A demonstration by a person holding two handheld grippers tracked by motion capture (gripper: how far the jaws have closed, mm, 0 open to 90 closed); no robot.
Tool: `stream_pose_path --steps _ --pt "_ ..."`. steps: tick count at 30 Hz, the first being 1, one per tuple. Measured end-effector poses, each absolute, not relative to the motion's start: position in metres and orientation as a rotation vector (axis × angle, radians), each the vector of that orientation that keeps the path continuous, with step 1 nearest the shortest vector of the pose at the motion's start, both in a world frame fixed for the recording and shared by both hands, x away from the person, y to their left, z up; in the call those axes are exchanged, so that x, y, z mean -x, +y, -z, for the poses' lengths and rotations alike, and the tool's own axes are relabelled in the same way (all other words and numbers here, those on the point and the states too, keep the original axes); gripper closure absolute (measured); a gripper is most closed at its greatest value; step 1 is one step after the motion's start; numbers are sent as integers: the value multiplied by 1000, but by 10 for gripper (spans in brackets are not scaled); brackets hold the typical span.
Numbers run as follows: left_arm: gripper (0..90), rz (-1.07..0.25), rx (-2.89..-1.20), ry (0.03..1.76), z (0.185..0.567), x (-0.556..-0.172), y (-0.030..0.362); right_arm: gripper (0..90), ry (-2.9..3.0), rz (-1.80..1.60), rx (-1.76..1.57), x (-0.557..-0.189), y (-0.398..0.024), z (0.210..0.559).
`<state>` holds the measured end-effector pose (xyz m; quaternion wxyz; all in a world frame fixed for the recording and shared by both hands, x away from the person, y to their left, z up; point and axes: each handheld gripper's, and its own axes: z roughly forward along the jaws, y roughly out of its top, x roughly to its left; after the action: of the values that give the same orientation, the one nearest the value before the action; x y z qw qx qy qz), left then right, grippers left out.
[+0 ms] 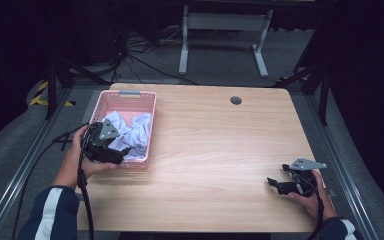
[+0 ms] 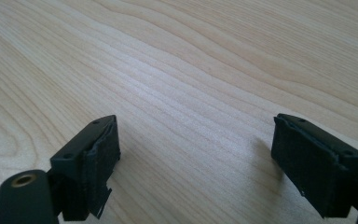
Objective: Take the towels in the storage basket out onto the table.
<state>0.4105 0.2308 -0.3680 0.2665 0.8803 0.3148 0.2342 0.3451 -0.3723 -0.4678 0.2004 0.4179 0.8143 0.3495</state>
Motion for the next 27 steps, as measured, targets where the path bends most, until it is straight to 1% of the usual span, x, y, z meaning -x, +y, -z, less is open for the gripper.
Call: stream_pose_path --steps 1,2,3,7,10,13,15,17,18,19,20,23,25,27 --pt "159 -618 -2401 894 375 -424 233 156 2276 -977 -1167 -345 -372 468" --pt "159 -618 -2401 894 375 -424 233 156 2276 -977 -1167 -345 -372 468" --pt "159 -600 -2424 917 379 -432 234 156 2276 -977 -1168 -345 -372 468" --pt "157 -480 -2494 966 394 -456 231 156 2276 -976 -1168 -345 -372 468" --pt "156 -457 -2547 1004 402 -473 226 156 2275 -976 -1168 -345 -372 468" --pt "147 -369 -2608 1024 412 -486 221 156 2275 -977 -1168 -345 -372 468" --pt "109 -320 -2656 1033 419 -494 217 156 2275 -976 -1168 -345 -372 468" --pt "58 -310 -2725 1044 428 -501 211 156 2276 -976 -1168 -345 -372 468" --pt "16 -302 -2763 1052 434 -504 208 156 2275 -976 -1167 -345 -372 468" --pt "0 -289 -2793 1063 440 -506 205 156 2275 -976 -1168 -345 -372 468" --pt "0 -268 -2800 1049 441 -508 204 156 2275 -976 -1168 -345 -372 468" --pt "0 -211 -2737 1079 444 -512 207 156 2275 -976 -1167 -345 -372 468" --pt "5 -195 -2727 1074 443 -512 209 156 2276 -978 -1166 -345 -372 468" --pt "63 -172 -2720 1072 442 -512 209 156 2277 -978 -1165 -345 -372 468"
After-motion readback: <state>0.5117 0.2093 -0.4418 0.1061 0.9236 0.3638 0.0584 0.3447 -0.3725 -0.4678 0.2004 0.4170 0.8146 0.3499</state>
